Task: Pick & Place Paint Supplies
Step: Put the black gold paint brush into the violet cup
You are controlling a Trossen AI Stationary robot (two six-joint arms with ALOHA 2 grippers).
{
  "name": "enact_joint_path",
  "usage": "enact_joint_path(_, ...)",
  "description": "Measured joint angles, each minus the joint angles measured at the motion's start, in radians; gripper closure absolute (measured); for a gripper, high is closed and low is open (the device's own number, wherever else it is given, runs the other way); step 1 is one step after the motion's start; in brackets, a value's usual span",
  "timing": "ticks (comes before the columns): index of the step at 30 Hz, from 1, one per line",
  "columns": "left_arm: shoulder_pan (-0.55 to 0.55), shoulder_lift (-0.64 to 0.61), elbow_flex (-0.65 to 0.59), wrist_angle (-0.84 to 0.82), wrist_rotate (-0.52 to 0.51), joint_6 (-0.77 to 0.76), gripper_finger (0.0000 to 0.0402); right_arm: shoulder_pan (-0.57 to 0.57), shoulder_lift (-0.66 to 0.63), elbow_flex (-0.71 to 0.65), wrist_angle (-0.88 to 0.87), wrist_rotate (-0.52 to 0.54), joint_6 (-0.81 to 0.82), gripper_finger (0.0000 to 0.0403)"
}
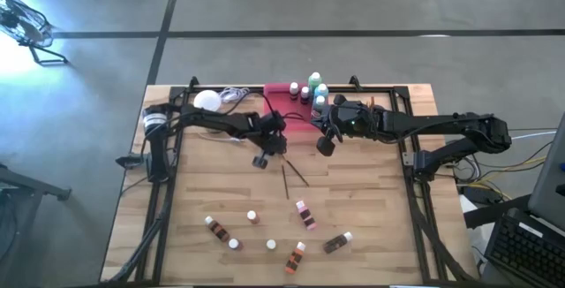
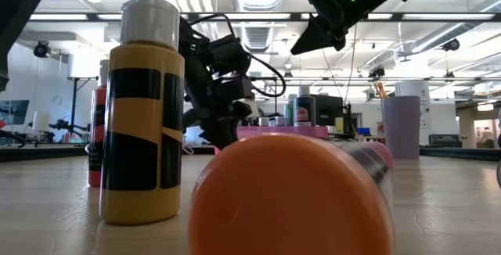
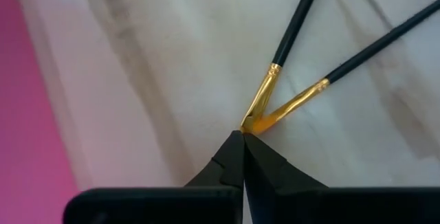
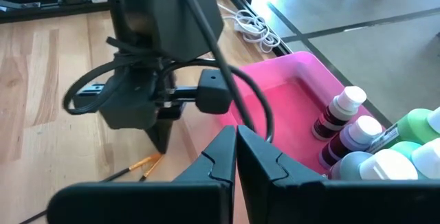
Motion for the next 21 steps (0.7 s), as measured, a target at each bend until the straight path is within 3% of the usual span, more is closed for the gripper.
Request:
enact_joint_path(9,-0.039,-0.004,0.045,-0.069,-0.059,-0.003,0.0401,0.0,0.0,0.0,0.0,0.0,0.01,0.0394)
enact_joint_path(21,-0.06,-0.006,0.1,-0.142,-0.095,0.0,0.0401,0.054,0.001,-0.044,-0.189,-0.103,0.294,0.0394)
